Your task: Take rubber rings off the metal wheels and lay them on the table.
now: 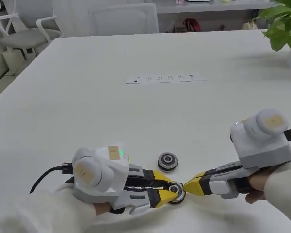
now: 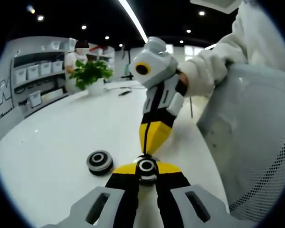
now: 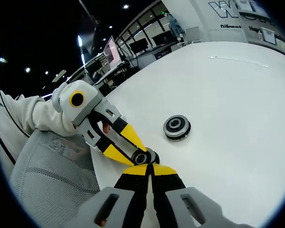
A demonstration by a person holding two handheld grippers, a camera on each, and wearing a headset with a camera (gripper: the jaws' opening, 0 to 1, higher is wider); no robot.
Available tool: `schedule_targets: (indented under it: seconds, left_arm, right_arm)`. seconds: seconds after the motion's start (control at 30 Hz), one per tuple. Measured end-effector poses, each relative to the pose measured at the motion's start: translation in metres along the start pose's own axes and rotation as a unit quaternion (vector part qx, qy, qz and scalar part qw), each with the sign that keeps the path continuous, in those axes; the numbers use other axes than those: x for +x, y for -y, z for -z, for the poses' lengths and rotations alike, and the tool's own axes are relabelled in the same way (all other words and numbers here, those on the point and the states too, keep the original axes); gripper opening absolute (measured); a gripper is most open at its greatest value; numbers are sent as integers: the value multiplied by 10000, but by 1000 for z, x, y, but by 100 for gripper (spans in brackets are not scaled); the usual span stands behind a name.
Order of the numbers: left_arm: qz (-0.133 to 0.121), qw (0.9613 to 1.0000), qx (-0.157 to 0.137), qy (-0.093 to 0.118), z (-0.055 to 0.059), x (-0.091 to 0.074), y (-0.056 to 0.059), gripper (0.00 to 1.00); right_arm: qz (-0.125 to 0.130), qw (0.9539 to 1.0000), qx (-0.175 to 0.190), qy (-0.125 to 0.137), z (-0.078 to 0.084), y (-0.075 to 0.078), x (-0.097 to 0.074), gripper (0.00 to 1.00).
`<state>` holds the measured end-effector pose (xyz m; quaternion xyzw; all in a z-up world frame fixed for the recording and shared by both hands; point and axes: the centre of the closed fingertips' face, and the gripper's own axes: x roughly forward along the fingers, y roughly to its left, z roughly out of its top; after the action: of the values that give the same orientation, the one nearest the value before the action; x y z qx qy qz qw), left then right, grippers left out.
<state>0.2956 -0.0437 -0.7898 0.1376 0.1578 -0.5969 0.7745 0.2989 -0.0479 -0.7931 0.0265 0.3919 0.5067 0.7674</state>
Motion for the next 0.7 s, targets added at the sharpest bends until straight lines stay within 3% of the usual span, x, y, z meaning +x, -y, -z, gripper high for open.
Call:
schedule_targets:
  seconds: [0.47,0.5,0.53,0.57,0.6,0.63,0.67,0.7]
  left_arm:
    - [-14,10000,-34,13,0,0,-1,14]
    - [-15,10000,-40,16,0,0,-1,14]
    - [-20,10000,-39,18,0,0,-1,13]
    - [-27,10000,-37,20,-1,1,-1,13]
    - [-28,10000,-37,22,-1,1,-1,13]
    - [-27,10000,-40,24,-1,1,-1,13]
    - [-26,10000,-41,24,-1,1,-1,13]
    - [-22,10000,-46,24,-1,1,-1,14]
  right_arm:
    - [-35,10000,-23,28,-4,-2,0,0]
    - [-667,9957,213,607,-25,-25,-1,0]
    - [-908,9916,493,780,-38,-36,-6,0]
    - [-622,9960,212,598,-36,-29,-5,0]
    - [-161,9972,-564,455,-38,-18,-4,0]
    - [-114,9961,-742,461,-39,-17,-3,0]
    - [-230,9973,-481,504,-37,-21,-2,0]
    - [-195,9977,-445,477,-35,-18,-3,0]
